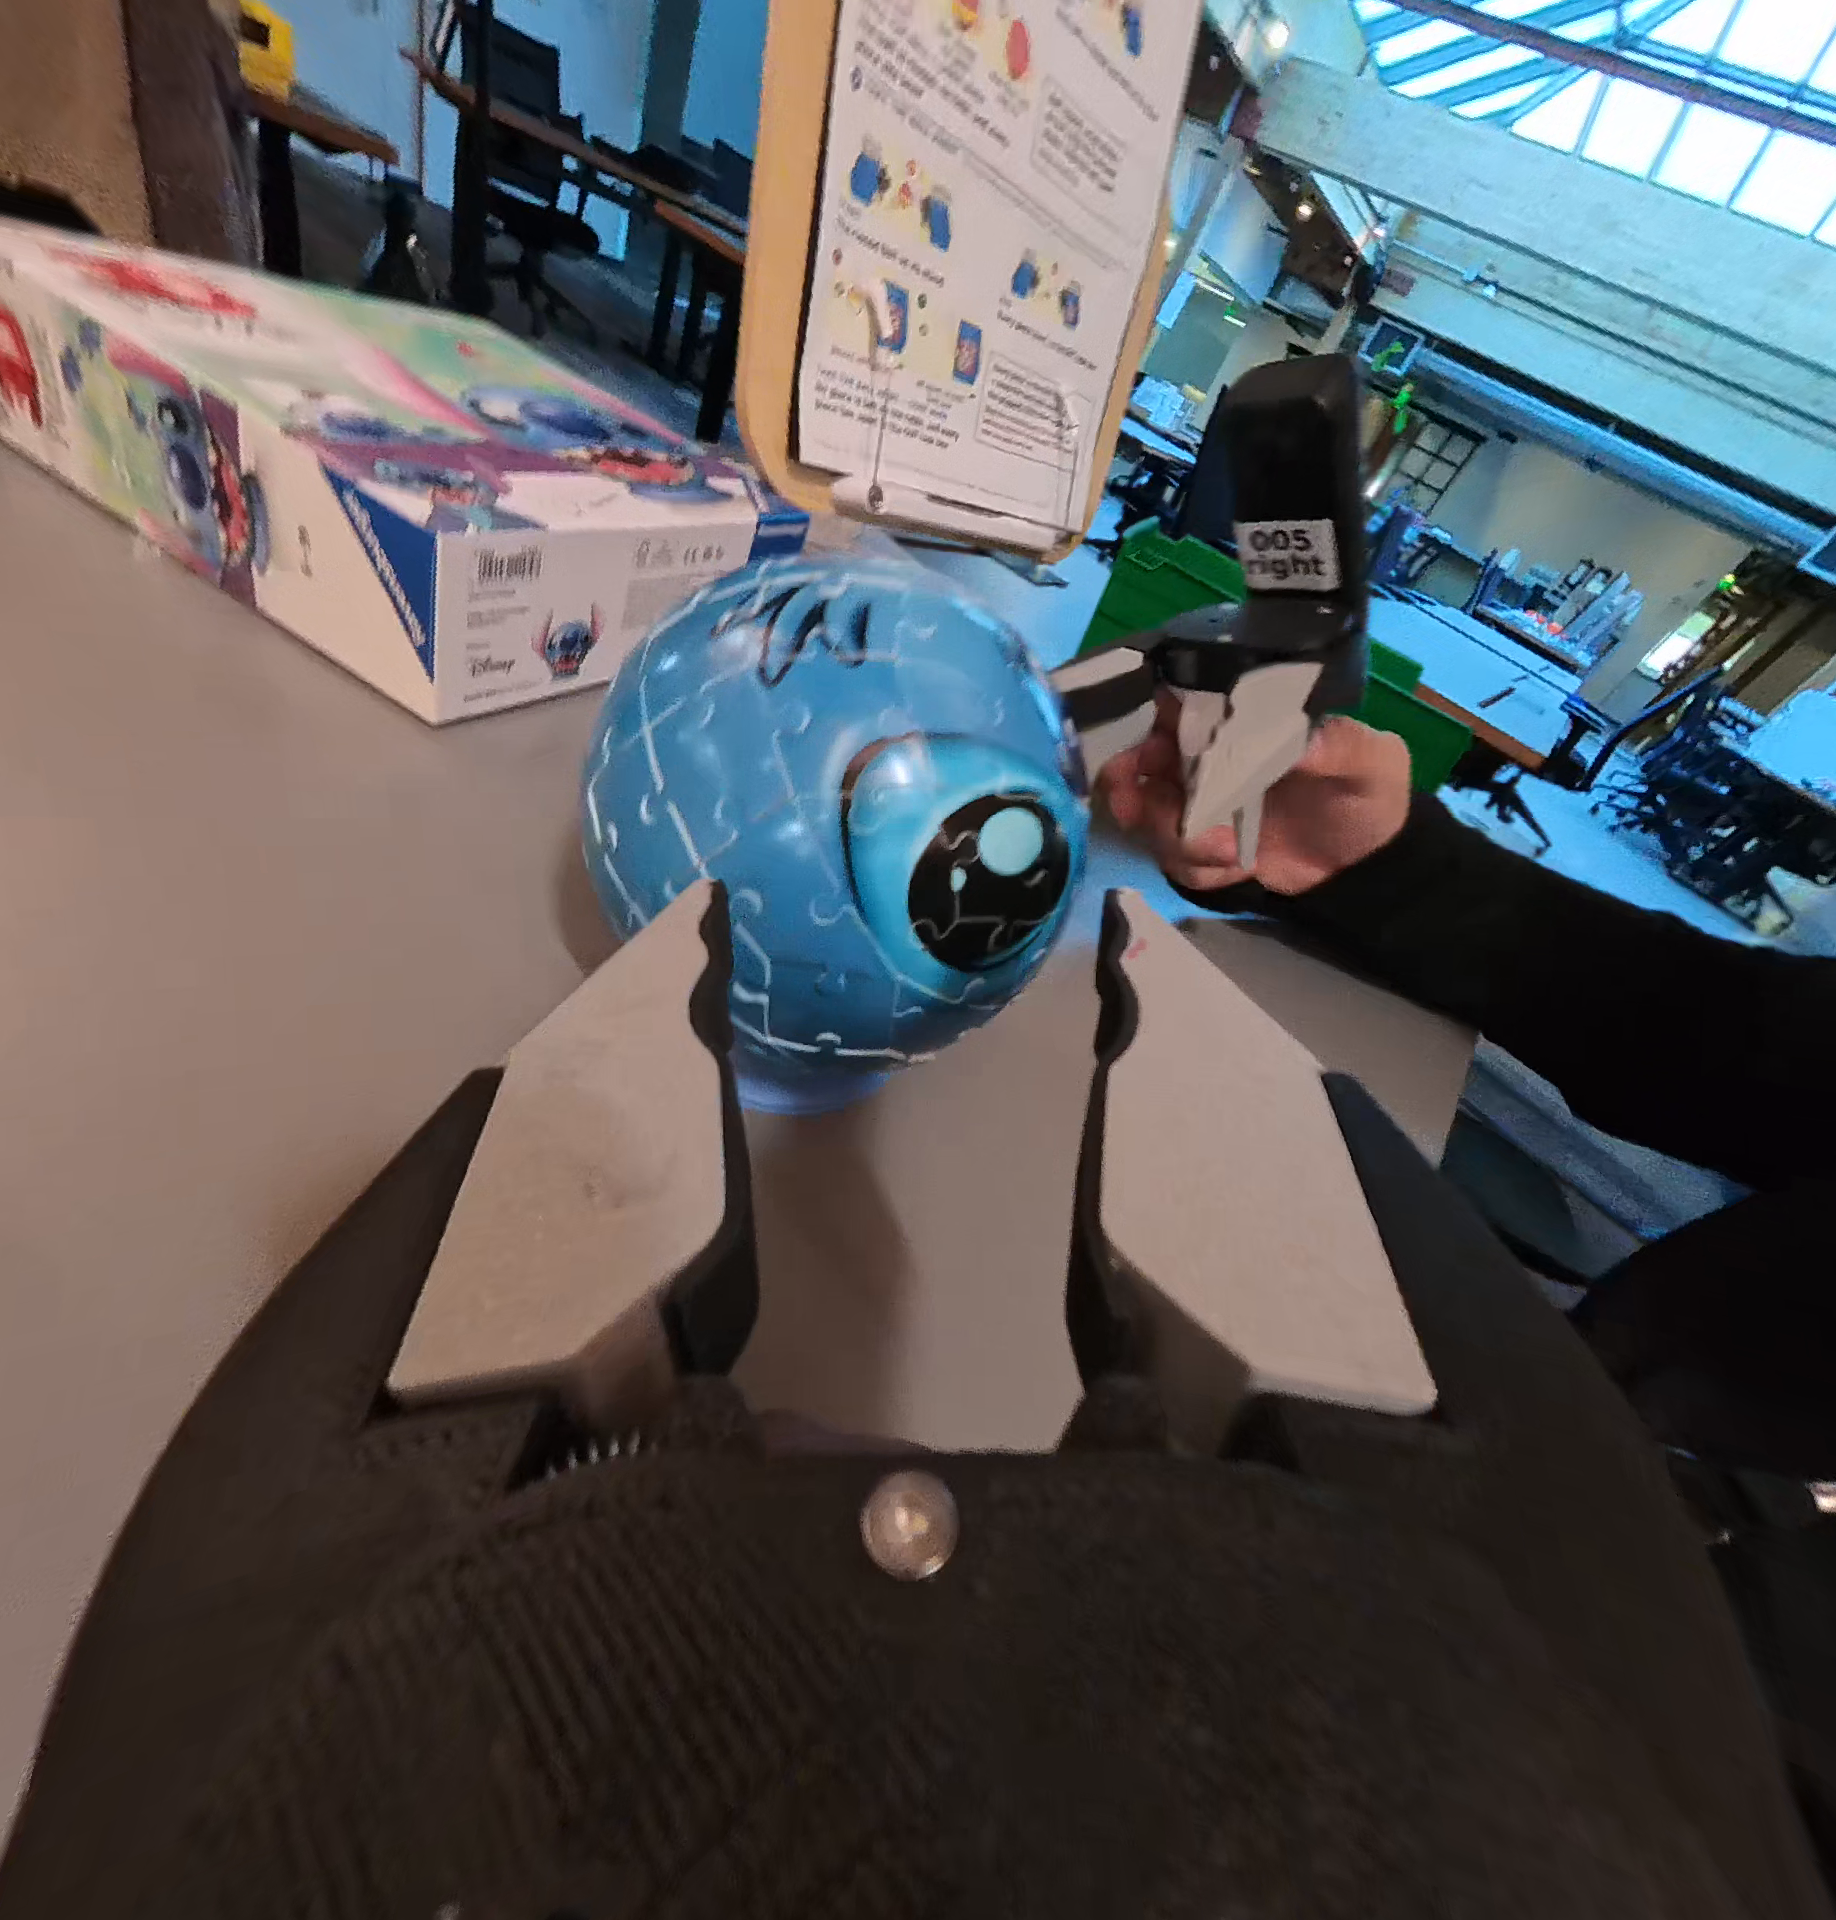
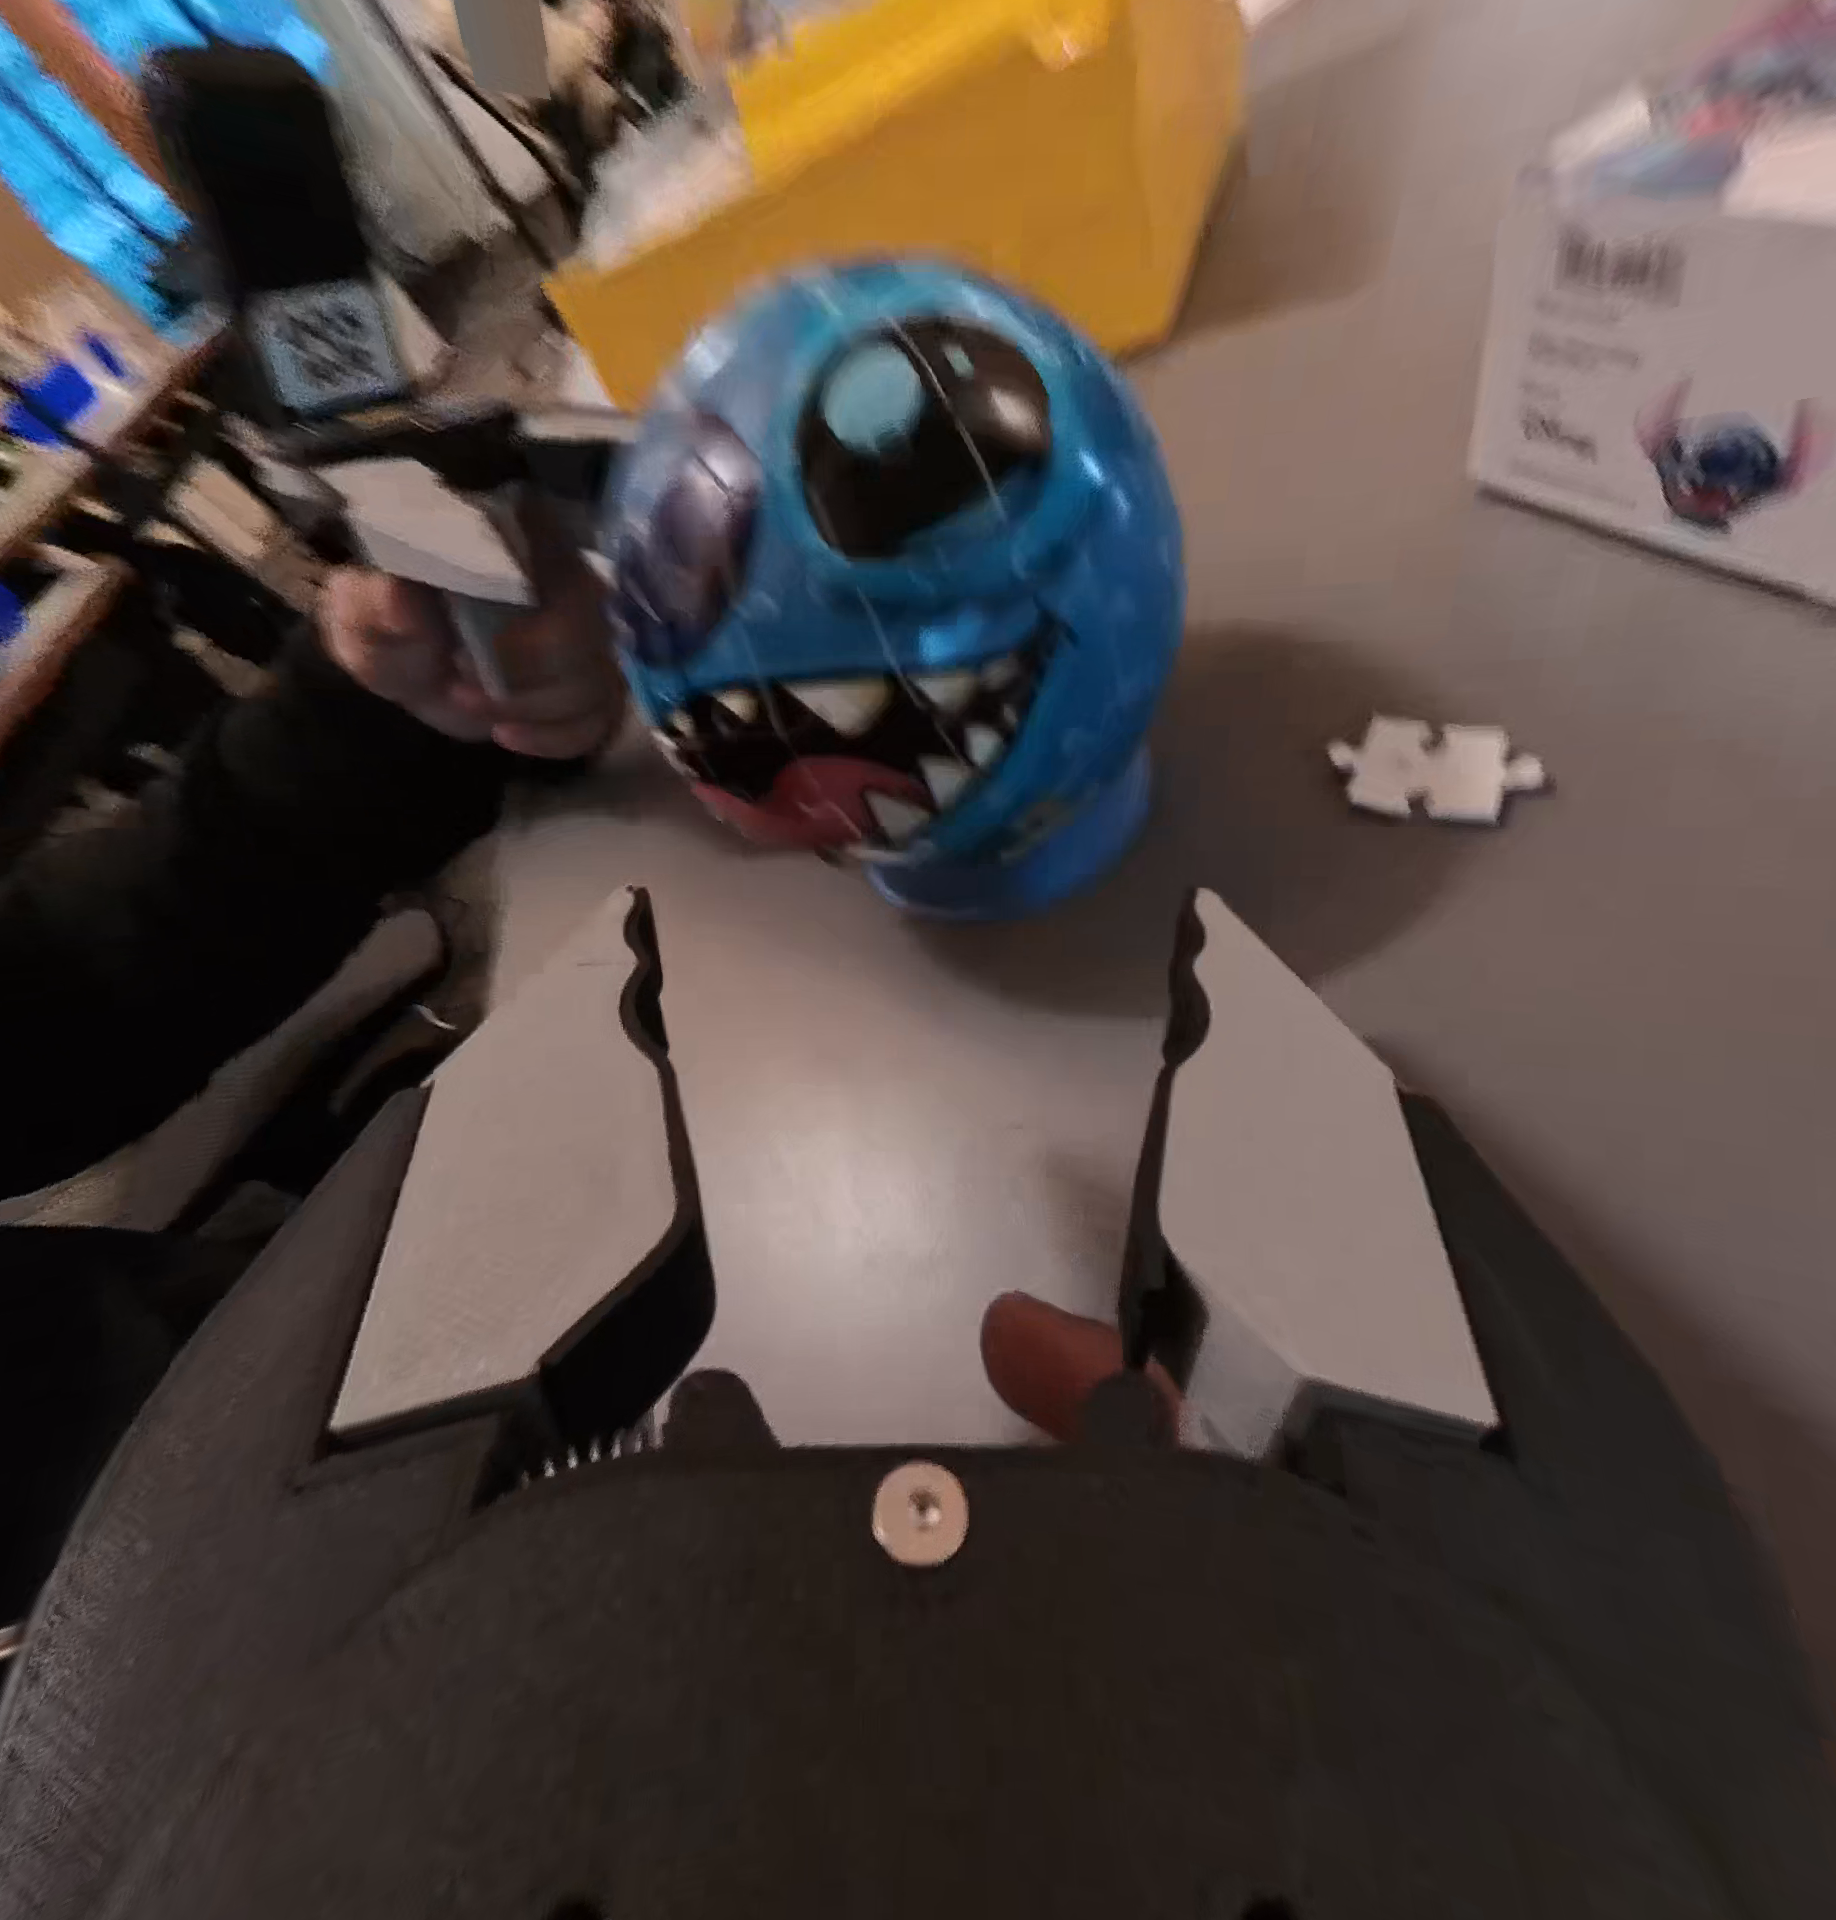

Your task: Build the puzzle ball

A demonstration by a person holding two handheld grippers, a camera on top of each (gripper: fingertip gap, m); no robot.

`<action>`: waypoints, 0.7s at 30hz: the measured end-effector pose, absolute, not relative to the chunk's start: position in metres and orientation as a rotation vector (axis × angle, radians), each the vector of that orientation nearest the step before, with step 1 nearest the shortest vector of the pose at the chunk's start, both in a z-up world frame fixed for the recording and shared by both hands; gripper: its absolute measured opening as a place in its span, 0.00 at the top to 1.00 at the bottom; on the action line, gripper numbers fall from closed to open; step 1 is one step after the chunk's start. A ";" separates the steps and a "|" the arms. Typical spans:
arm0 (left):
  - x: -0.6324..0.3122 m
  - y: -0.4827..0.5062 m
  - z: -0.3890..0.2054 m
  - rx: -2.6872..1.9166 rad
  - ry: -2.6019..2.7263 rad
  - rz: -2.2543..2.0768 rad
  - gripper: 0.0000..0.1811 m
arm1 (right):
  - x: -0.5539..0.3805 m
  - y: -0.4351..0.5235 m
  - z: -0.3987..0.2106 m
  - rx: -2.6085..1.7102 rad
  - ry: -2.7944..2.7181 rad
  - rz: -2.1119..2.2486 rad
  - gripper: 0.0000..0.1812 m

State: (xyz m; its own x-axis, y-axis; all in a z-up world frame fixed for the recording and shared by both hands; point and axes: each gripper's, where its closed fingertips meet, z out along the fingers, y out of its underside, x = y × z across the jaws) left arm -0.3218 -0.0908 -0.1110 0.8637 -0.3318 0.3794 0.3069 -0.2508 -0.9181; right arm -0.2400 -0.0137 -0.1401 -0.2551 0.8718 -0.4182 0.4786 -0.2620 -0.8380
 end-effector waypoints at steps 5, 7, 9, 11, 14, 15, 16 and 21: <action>-0.327 -0.086 -0.116 -1.830 0.207 -0.384 0.57 | -0.254 0.002 -0.113 -1.600 -1.455 1.877 0.38; -0.328 -0.079 -0.122 -1.851 0.208 -0.410 0.56 | -0.265 0.006 -0.118 -1.615 -1.441 1.898 0.36; -0.326 -0.074 -0.122 -1.826 0.194 -0.481 0.57 | -0.276 0.003 -0.121 -1.613 -1.454 1.913 0.36; -0.328 -0.070 -0.121 -1.803 0.177 -0.493 0.57 | -0.286 -0.002 -0.123 -1.622 -1.474 1.917 0.38; -0.329 -0.067 -0.122 -1.786 0.163 -0.519 0.59 | -0.296 -0.008 -0.124 -1.640 -1.495 1.914 0.42; -0.330 -0.066 -0.123 -1.786 0.154 -0.536 0.58 | -0.298 -0.008 -0.125 -1.652 -1.499 1.904 0.43; -0.330 -0.065 -0.123 -1.784 0.145 -0.551 0.58 | -0.299 -0.008 -0.124 -1.657 -1.498 1.904 0.43; -0.333 -0.061 -0.124 -1.768 0.077 -0.581 0.58 | -0.305 -0.002 -0.120 -1.697 -1.473 1.888 0.44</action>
